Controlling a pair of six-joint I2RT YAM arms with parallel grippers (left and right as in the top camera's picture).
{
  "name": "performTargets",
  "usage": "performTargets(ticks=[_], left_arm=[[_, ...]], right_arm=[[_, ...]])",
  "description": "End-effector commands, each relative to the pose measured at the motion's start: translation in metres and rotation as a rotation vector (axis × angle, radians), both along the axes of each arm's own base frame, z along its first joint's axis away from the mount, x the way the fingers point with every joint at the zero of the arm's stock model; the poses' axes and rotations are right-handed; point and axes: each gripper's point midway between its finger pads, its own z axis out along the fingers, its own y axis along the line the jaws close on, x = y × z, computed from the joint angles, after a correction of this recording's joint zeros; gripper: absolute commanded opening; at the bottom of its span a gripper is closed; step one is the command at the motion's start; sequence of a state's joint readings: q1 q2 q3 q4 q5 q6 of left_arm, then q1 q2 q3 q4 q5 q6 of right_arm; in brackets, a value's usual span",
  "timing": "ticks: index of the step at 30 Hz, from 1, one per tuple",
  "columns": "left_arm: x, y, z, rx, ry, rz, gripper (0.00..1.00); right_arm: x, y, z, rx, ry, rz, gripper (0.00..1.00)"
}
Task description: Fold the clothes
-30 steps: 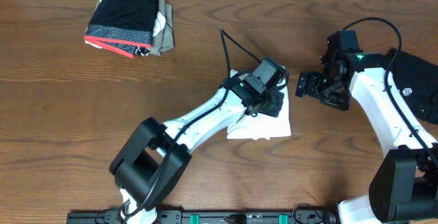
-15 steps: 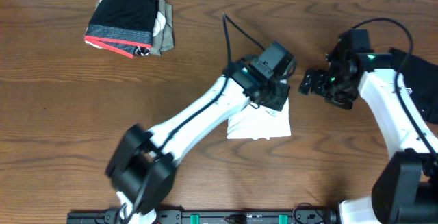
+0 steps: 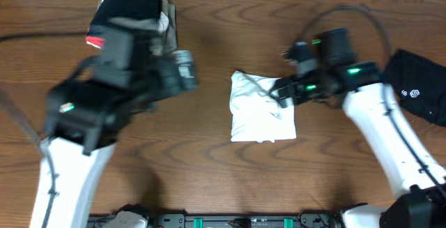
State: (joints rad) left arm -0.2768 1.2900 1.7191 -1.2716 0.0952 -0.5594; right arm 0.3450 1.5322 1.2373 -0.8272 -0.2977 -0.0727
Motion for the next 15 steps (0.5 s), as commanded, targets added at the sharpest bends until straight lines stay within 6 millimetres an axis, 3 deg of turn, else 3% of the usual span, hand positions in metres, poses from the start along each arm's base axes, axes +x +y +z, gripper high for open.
performTargets(ticks=[1,4,8,15], left_arm=[[-0.009,0.034,-0.003,-0.007,0.044,0.147,0.98],[-0.022,0.05,-0.014,0.01,0.121,0.202,0.98],[-0.029,0.056,-0.027,0.022,0.181,0.22,0.98],[-0.033,0.059,-0.049,0.053,0.246,0.23,0.98]], right_arm=[[-0.001,0.02,-0.007,-0.194,-0.113,0.102,0.92],[-0.006,0.036,-0.011,-0.333,-0.193,0.094,0.94],[-0.013,0.049,-0.021,-0.466,-0.249,0.096,0.98],[-0.02,0.071,-0.051,-0.498,-0.229,0.055,0.98]])
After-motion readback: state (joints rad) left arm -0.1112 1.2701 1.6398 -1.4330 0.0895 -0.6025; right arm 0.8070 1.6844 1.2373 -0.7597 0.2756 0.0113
